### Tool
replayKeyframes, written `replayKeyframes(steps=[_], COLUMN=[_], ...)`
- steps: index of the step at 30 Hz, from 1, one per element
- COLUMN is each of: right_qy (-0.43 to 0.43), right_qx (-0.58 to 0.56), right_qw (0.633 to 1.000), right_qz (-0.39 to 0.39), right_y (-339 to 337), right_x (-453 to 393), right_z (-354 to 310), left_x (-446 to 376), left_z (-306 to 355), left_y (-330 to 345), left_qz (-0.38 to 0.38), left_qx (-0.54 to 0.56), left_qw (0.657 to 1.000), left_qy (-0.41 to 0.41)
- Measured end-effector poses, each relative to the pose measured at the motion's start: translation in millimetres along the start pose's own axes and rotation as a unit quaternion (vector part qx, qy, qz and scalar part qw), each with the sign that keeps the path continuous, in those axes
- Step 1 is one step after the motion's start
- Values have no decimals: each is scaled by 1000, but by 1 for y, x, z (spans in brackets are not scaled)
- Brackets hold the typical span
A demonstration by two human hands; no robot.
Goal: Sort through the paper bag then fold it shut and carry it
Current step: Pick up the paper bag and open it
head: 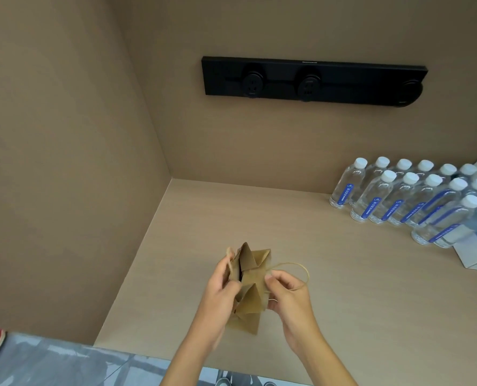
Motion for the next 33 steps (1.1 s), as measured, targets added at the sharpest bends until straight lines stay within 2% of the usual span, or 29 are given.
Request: replayKeyframes(steps=[5, 9, 12, 17, 21, 24, 27, 30, 33], right_qy=[-9, -50, -84, -100, -127, -162, -184, -207, -182], right_qx=[138, 217, 275, 410, 498, 597, 625, 651, 677], right_qw=[990, 969, 948, 897, 853, 780, 753, 725, 708], right_qz=[41, 109, 139, 135, 93, 100, 85, 84, 82], right_y=[12, 6, -7, -15, -8, -6, -5, -5, -5], right_x=[-1, 3, 13, 33, 53, 62, 66, 69, 71], right_z=[1, -13, -27, -44, -45, -42, -42, -48, -52], left_x=[-2, -7, -8, -9, -16, -19, -21, -22, -16], left_z=[18, 38, 45, 51, 59, 62, 69, 78, 84], left_y=[-4, -24, -39, -44, -43, -37, -30, -20, -11], left_qz=[81, 101, 101, 89, 58, 30, 56, 88, 138], left_qx=[-177, -364, -433, -483, -525, -540, -536, -499, -472], left_qw=[981, 924, 895, 871, 848, 840, 839, 855, 857], left_qy=[29, 55, 37, 30, 47, 56, 71, 107, 156])
Point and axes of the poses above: each hand's wrist, its own x-axis away from the middle knuckle, its own y-axis out of the palm, z = x × y, the point moved 4 cm from there along -x, towards the middle knuckle, and after that the axes turned 12 degrees about y, right-handed, at the moved point
